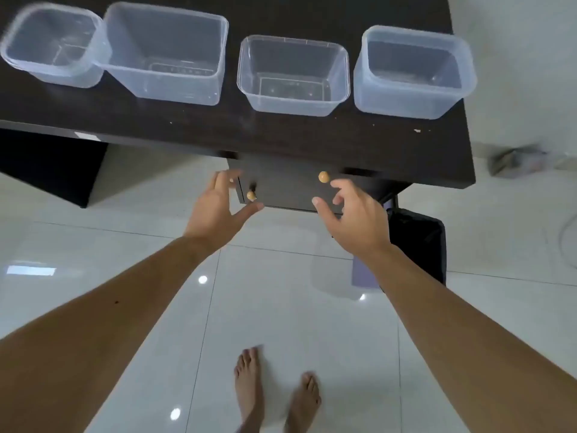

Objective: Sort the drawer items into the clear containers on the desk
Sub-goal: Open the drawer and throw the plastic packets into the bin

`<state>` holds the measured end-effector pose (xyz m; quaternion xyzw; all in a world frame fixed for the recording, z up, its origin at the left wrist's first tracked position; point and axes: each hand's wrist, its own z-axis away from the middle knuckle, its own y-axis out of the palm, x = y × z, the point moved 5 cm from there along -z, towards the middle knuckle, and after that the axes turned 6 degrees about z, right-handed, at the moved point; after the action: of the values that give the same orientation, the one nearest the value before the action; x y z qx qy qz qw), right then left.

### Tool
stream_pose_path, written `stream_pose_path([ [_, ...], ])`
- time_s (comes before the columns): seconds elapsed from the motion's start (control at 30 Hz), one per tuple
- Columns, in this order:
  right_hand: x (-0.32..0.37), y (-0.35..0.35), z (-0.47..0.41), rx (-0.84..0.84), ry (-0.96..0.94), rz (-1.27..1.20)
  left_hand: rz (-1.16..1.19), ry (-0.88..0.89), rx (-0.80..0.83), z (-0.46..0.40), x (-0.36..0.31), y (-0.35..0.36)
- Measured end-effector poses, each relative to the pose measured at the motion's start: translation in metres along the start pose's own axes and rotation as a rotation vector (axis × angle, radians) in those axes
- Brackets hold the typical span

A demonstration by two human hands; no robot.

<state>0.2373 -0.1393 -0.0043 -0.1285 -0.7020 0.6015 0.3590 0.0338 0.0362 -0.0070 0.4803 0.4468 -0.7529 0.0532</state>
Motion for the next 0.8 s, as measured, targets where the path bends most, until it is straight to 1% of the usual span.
stream_pose_path([
  [0.07, -0.007, 0.012, -0.009, -0.037, 0.000, 0.048, -0.038, 0.038, -0.007, -0.010, 0.008, 0.005],
  [0.13, -0.013, 0.024, -0.019, -0.107, -0.018, 0.058, -0.071, 0.058, 0.015, -0.017, 0.017, 0.008],
  [0.2, -0.016, 0.035, -0.027, -0.193, -0.022, 0.042, -0.065, 0.064, -0.011, -0.024, 0.028, 0.012],
  [0.33, -0.018, 0.047, -0.035, -0.346, 0.018, -0.014, 0.042, 0.036, -0.099, -0.034, 0.043, 0.012],
  [0.4, -0.015, 0.049, -0.035, -0.401, 0.019, -0.022, 0.077, 0.019, -0.109, -0.040, 0.044, 0.014],
  [0.63, -0.012, 0.050, -0.035, -0.383, -0.045, -0.015, 0.246, -0.063, -0.141, -0.044, 0.044, 0.018],
  [0.8, -0.010, 0.046, -0.013, -0.350, -0.072, -0.077, 0.266, -0.067, -0.176, -0.033, 0.043, 0.018],
])
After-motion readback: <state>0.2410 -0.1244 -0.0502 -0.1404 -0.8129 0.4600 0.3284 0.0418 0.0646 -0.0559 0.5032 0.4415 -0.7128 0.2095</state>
